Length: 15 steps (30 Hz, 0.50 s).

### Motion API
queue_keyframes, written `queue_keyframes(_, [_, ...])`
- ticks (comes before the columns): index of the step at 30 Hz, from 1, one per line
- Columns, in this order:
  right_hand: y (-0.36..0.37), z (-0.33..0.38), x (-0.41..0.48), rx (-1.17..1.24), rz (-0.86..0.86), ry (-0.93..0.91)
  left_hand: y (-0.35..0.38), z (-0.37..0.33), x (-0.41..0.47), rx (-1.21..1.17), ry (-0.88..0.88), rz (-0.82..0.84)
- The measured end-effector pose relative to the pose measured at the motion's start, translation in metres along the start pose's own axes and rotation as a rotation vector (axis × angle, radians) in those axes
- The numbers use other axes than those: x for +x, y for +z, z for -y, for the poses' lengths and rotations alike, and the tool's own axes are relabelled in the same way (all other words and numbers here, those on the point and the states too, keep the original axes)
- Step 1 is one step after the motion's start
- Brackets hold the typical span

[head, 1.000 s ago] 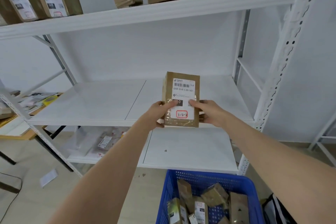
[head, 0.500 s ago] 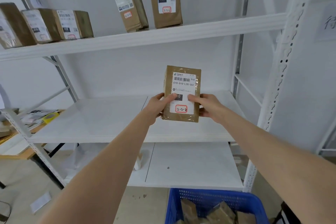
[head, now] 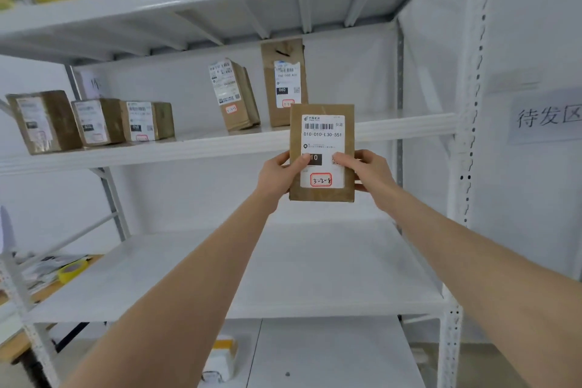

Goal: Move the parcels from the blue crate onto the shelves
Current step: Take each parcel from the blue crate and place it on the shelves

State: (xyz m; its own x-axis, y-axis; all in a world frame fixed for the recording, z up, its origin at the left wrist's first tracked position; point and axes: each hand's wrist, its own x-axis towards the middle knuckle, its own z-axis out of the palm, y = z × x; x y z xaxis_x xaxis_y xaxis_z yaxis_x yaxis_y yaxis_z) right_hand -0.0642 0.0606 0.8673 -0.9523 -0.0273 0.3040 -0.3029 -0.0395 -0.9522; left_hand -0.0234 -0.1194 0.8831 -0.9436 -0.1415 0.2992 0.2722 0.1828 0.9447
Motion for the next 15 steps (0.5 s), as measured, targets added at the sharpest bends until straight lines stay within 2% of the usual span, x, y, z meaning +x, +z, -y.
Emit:
queue_keyframes(9, [-0.024,0.078,0.046,-0.008,-0.125,-0.178,0.029,-0.073,0.049,-0.039,0.192,-0.001])
queue_keyframes(15, [-0.045,0.099,0.090,-0.090,-0.144,-0.241,0.055,-0.099,0.086,0.027,0.247,-0.030])
